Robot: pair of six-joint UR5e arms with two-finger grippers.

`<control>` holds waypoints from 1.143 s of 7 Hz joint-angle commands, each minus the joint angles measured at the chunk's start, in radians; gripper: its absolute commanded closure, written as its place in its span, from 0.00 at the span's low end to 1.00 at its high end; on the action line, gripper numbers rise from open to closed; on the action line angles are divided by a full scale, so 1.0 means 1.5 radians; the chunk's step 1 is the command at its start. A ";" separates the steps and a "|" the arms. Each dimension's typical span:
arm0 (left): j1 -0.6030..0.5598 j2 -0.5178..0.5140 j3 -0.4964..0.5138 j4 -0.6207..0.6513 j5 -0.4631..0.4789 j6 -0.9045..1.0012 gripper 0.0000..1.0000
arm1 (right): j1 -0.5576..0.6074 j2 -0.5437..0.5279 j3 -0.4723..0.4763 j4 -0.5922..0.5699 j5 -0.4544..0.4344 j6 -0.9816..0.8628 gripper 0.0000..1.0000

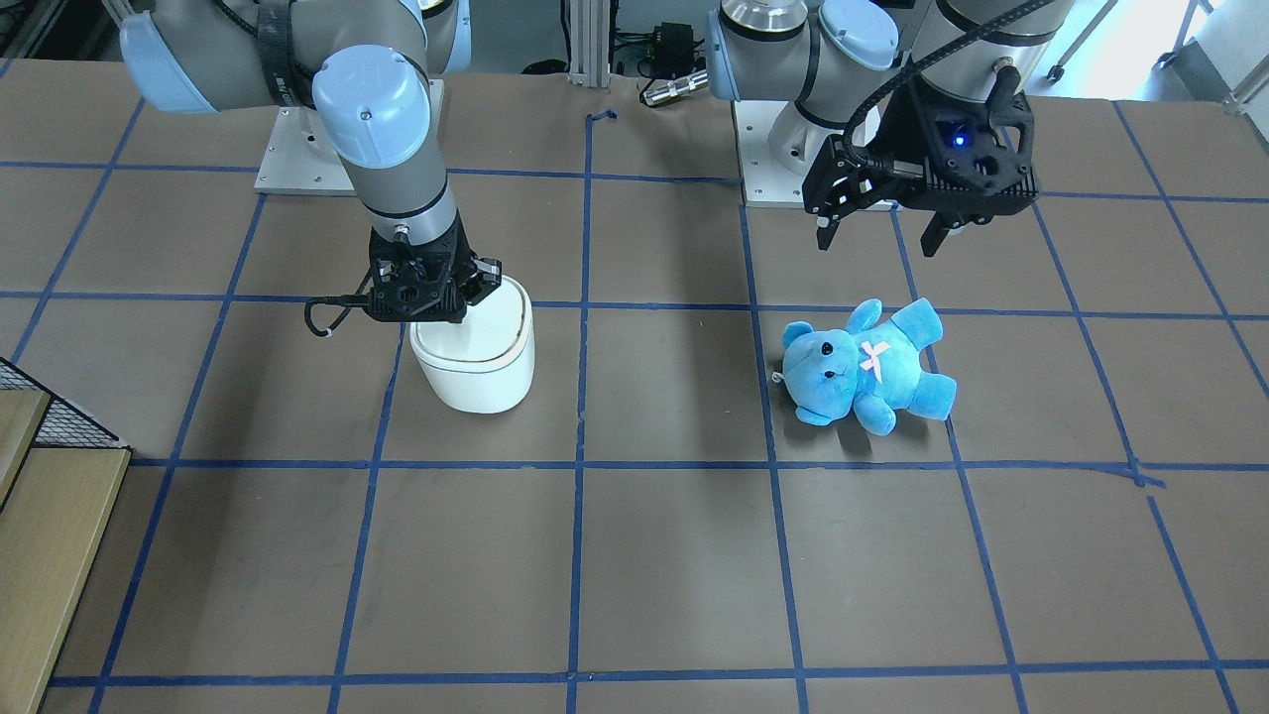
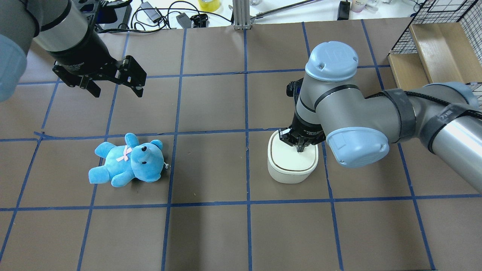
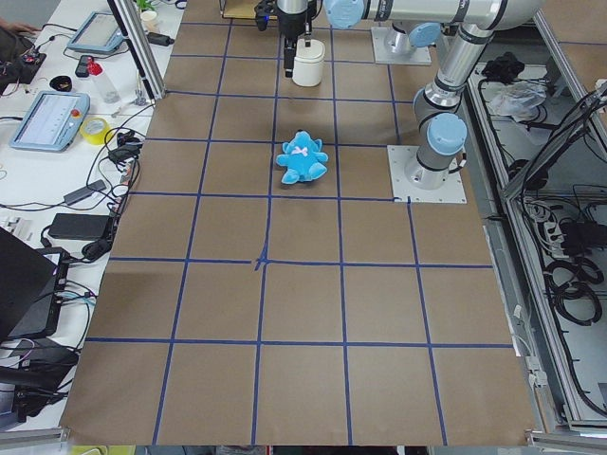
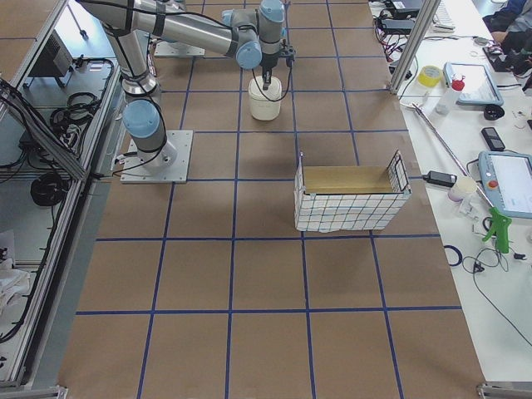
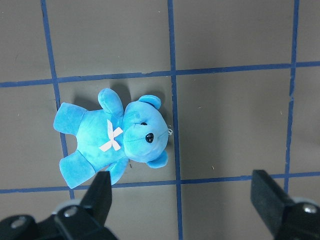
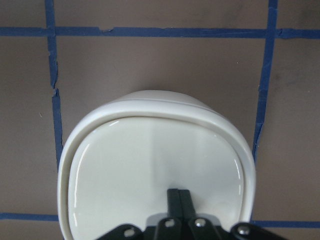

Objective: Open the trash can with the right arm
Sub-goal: 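Press the right gripper onto the lid's edge farthest from the robot, then tilt the lid open with the right gripper, lifting its far edge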

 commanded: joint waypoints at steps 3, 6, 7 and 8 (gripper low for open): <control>0.000 0.000 0.000 0.000 0.000 0.000 0.00 | 0.000 -0.031 -0.059 0.018 0.005 0.012 0.00; 0.000 0.000 0.000 0.000 0.000 0.000 0.00 | -0.019 -0.036 -0.245 0.133 -0.024 -0.003 0.00; 0.000 0.000 0.000 0.000 0.000 0.000 0.00 | -0.048 -0.034 -0.284 0.161 -0.043 -0.011 0.00; 0.000 0.000 0.000 0.000 0.001 0.000 0.00 | -0.089 -0.035 -0.312 0.215 -0.035 -0.041 0.00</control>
